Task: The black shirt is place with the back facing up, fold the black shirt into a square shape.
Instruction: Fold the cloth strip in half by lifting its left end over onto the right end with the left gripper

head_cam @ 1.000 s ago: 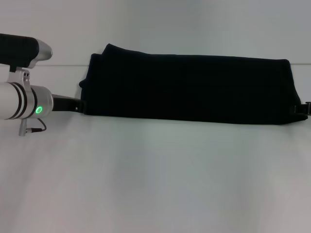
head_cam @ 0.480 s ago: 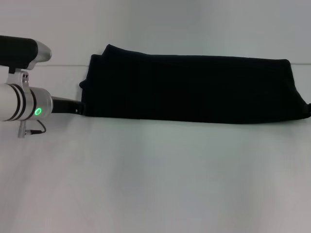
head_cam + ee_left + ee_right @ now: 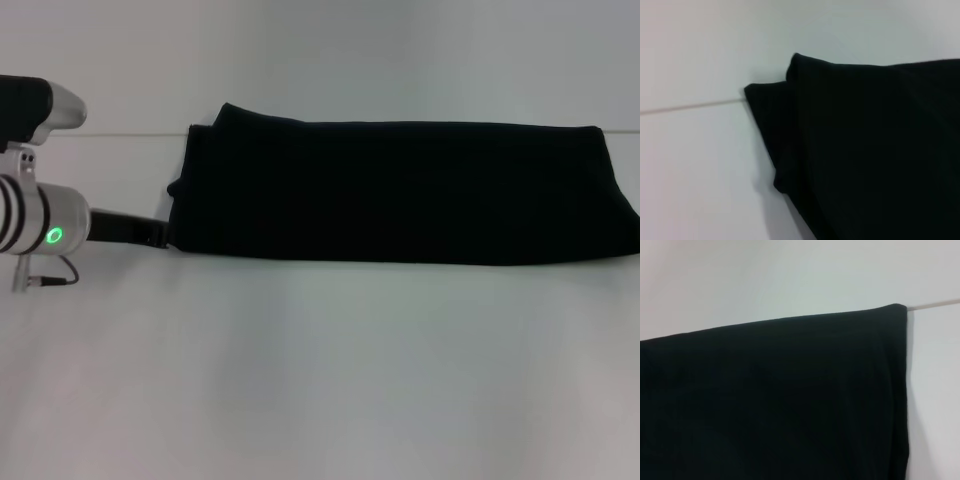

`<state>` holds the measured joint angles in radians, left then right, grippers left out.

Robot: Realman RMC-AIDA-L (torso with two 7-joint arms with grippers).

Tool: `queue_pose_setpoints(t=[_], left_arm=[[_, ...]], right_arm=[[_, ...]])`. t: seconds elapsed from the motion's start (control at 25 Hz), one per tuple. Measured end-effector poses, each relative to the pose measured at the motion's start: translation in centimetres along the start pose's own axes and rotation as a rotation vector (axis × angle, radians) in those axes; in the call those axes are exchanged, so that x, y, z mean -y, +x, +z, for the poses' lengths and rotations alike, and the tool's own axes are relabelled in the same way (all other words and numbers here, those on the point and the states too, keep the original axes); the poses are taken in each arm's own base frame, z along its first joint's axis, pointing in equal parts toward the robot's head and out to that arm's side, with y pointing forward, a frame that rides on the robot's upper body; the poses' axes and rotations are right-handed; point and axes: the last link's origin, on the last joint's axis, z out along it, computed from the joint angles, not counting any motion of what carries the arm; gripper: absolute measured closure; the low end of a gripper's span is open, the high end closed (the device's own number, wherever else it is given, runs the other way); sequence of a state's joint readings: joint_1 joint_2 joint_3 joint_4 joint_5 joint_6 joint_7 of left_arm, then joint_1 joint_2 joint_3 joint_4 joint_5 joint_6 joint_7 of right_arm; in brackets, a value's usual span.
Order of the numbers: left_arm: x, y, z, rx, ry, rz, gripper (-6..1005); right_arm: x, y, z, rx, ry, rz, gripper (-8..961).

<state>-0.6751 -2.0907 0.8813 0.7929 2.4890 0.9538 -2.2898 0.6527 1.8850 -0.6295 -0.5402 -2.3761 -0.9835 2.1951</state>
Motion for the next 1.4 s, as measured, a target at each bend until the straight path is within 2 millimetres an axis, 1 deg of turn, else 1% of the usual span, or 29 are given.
queue_pose_setpoints(t=[0.28, 0.44, 0.56, 0.72, 0.88, 1.0, 1.16, 1.28, 1.4], left_arm=[[0.3, -1.6, -1.5, 0.045, -0.042, -0.021, 910], [0.4, -2.5, -1.8, 0.062, -0.055, -0.037, 904], [0.4, -2.7, -1.9, 0.061, -0.054, -0.043, 900], [0.3, -2.5, -2.0, 0.051, -0.059, -0.049, 894], [0.3, -1.7, -2.6, 0.049, -0.090, -0.079, 888], [-0.1, -0.9, -3.3, 0.061, -0.147, -0.089, 883], [-1.0, -0.1, -3.8, 0.071, -0.216, -0.086, 877], [-1.5, 0.7, -4.1, 0.070, -0.252, -0.117, 873], [-1.8, 1.5, -4.2, 0.090, -0.273, -0.187, 868]], right_arm=[[0.7, 0.2, -0.7, 0.002, 0.011, -0.003, 884], [1.0, 0.5, -0.8, -0.002, 0.014, -0.007, 864], [1.1, 0.6, -0.9, -0.001, 0.015, -0.010, 849], [1.4, 0.3, -1.3, 0.026, 0.018, 0.019, 829], [1.6, -0.1, -2.2, 0.061, 0.000, 0.043, 810], [1.8, -0.2, -3.2, 0.098, -0.006, 0.060, 795], [2.4, -0.5, -5.0, 0.152, -0.013, 0.079, 775], [1.9, -0.9, -5.7, 0.169, -0.063, 0.072, 624], [0.5, -1.6, -5.6, 0.181, -0.141, 0.035, 474]])
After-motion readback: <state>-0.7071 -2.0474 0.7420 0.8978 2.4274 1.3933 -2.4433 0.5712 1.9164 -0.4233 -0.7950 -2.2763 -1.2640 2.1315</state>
